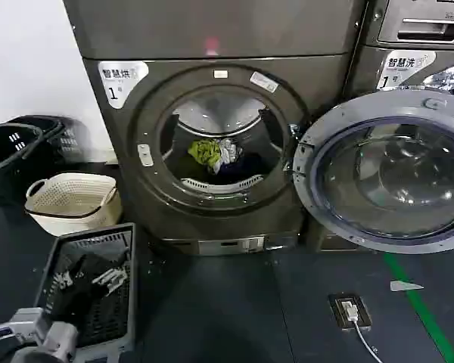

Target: Grasp the clothes from the dryer.

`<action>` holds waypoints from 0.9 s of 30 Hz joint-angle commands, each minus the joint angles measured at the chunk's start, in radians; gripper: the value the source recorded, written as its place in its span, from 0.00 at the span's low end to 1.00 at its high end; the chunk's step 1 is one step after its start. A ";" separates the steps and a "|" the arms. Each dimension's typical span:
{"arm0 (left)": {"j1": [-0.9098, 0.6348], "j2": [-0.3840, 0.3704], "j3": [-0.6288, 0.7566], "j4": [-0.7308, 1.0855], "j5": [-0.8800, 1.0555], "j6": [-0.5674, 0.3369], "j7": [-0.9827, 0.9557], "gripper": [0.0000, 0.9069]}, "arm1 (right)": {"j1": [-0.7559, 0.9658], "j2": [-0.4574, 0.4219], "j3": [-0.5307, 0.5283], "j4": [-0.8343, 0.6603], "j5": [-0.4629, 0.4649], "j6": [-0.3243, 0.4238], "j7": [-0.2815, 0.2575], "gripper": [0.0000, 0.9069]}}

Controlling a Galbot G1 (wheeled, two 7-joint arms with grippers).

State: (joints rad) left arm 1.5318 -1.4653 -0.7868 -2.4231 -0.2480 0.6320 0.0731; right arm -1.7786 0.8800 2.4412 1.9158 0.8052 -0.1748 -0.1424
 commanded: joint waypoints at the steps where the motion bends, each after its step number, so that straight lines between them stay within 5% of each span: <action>1: 0.007 0.001 0.000 -0.010 0.001 0.006 -0.001 1.00 | 0.003 0.005 -0.013 0.002 0.011 0.036 -0.015 1.00; 27: 0.016 -0.014 0.000 -0.031 0.010 -0.005 0.020 1.00 | 0.012 0.000 -0.016 -0.006 0.020 0.054 -0.013 1.00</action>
State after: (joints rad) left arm 1.5471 -1.4788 -0.7872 -2.4540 -0.2394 0.6285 0.0886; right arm -1.7663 0.8788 2.4258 1.9099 0.8242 -0.1236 -0.1557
